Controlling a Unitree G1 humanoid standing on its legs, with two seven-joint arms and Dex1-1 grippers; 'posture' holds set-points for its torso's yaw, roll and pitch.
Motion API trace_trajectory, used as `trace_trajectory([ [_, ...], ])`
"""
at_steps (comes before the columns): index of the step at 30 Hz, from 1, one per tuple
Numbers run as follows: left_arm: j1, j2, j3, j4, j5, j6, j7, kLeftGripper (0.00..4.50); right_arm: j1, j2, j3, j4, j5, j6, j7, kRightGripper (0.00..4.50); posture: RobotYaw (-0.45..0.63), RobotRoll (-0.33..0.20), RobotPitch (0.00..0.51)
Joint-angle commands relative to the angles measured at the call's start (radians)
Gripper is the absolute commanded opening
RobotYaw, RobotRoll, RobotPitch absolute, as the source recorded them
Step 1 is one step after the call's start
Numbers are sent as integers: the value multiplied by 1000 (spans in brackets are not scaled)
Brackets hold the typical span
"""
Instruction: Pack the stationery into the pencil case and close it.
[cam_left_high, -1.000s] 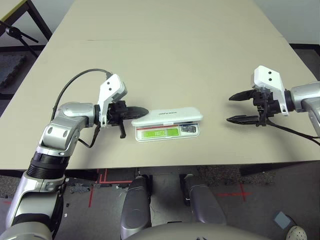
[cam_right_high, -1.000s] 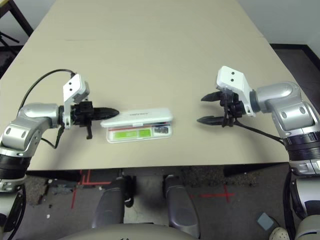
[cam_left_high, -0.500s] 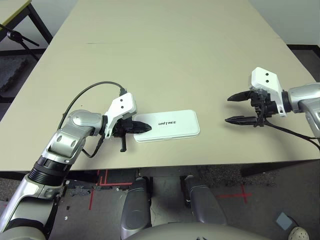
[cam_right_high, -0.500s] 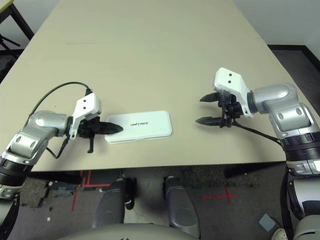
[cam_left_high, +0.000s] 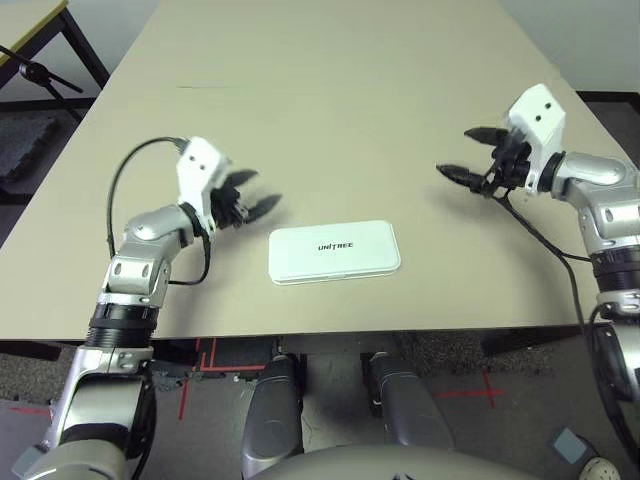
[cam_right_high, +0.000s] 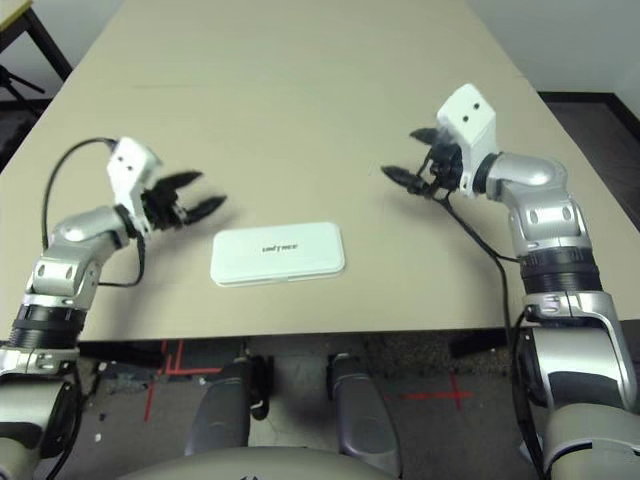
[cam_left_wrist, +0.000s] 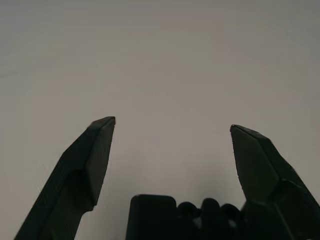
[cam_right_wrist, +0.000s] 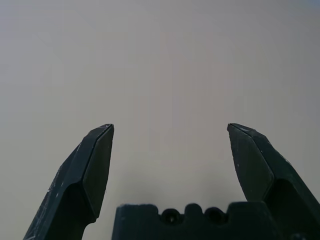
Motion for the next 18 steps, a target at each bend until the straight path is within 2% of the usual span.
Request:
trace_trajectory([
  [1,-32,-36,95,99,-6,-75,145,4445,-14,14,-94,127,-2,-60,-184,4500,-30,0,184],
  [9,-66,-67,190,235,16,-235,353,4445,-7,14,-208,315,19,-161,-401,4500,-57,0,182],
  [18,-67,-71,175,281,23,-297,408,4445,-4,0,-237,381,24,-203,-439,4500,-62,0,175],
])
